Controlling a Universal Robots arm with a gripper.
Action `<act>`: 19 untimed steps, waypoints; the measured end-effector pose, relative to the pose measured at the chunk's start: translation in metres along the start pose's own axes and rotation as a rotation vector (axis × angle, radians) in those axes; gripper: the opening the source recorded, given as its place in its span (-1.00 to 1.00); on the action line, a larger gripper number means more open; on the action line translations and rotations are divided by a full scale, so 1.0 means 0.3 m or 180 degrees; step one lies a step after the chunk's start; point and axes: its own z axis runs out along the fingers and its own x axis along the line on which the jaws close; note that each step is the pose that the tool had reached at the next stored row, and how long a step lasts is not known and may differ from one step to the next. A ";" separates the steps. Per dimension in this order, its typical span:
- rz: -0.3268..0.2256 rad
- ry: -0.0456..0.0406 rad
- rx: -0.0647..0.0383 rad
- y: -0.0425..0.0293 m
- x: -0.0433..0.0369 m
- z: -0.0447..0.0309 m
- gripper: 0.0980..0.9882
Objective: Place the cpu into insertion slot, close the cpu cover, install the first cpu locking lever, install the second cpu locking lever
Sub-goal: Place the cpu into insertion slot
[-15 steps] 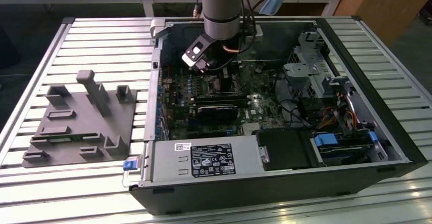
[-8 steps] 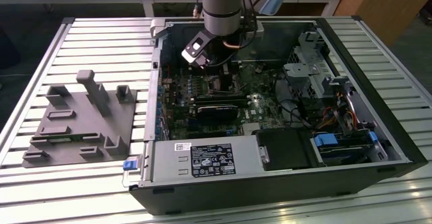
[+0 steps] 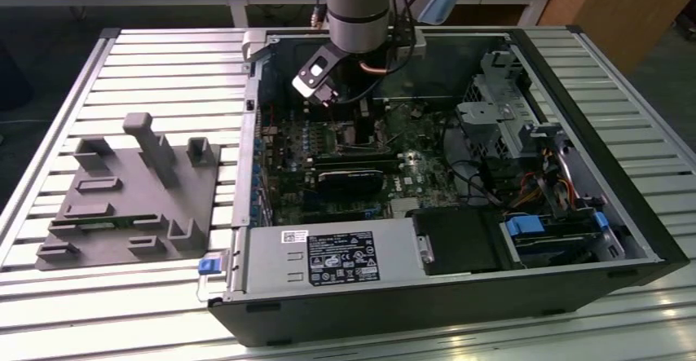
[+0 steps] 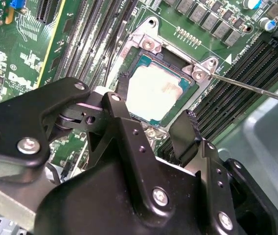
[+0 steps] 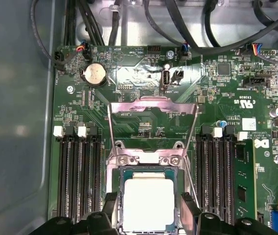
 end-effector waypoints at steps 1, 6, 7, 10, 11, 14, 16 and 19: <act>0.0000 0.0000 0.0000 0.000 0.000 0.000 0.16; 0.0000 0.0000 0.0000 0.000 0.000 -0.002 -0.01; 0.0000 0.0000 0.0000 0.000 0.000 -0.002 -0.15; 0.0000 0.0000 0.0000 0.000 0.000 -0.003 -0.41; 0.0000 0.0000 0.0000 0.000 0.000 -0.003 -0.41; 0.0000 0.0000 0.0000 0.000 0.000 -0.004 -0.67; 0.0000 0.0000 0.0000 0.000 0.000 -0.004 -0.94; 0.0000 0.0000 0.0000 0.000 0.000 -0.005 -0.98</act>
